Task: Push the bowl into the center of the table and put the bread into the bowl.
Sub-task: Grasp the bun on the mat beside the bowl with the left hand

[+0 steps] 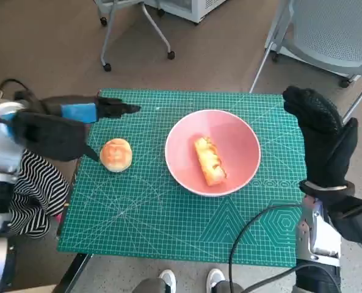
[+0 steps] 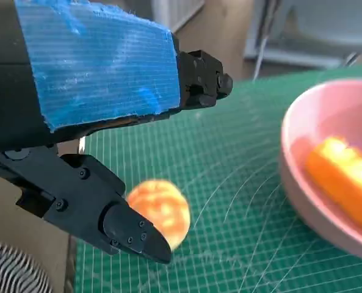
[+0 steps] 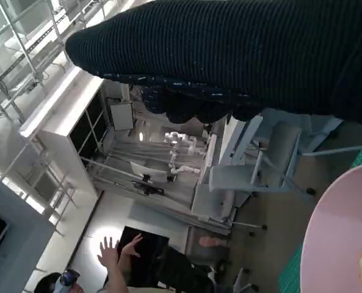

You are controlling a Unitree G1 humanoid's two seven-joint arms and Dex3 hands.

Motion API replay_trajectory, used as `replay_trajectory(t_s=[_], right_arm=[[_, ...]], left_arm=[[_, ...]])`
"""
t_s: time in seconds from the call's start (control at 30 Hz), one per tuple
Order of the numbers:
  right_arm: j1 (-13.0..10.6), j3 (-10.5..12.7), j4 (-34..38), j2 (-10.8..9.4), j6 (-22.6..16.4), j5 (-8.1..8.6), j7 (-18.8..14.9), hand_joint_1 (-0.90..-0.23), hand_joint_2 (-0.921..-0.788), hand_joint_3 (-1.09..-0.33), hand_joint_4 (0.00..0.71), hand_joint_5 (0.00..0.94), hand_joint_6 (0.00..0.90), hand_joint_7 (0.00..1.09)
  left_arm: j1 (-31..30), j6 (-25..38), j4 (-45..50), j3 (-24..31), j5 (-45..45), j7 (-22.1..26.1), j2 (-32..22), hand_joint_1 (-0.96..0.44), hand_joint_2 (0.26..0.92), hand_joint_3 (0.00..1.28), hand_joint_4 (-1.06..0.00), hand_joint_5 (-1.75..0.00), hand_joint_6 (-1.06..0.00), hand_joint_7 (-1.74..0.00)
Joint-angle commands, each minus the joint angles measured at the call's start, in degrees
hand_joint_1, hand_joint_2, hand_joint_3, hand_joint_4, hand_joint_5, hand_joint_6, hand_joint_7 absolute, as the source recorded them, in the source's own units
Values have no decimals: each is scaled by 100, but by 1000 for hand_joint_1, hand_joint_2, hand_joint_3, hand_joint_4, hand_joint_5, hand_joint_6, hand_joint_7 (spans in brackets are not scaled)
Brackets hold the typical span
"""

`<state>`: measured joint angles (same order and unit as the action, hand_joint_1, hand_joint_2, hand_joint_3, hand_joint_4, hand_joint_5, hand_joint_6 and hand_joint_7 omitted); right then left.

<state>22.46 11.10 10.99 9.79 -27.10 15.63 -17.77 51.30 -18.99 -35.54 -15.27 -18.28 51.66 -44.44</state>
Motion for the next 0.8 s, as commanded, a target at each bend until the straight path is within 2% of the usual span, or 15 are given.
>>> replay_trajectory(t_s=[0.03, 0.33, 0.8], right_arm=[[-45, 36, 98, 67, 41, 29, -50, -731, -921, -735, 194, 0, 105, 514], [-90, 32, 8, 73, 75, 42, -28, -729, -921, -735, 194, 0, 106, 512], [-179, 43, -150, 87, 103, -15, 35, -724, -921, -736, 194, 0, 104, 511]], left_arm=[[-29, -86, -323, -173, -228, -164, 137, -85, 702, 7, 1, 1, -98, -23], [257, -485, -1289, -613, -835, -581, 374, -87, 701, 5, 1, 1, -109, -18], [585, -554, -2512, -1111, -1473, -1105, 821, -129, 707, 6, -22, -8, -141, -17]])
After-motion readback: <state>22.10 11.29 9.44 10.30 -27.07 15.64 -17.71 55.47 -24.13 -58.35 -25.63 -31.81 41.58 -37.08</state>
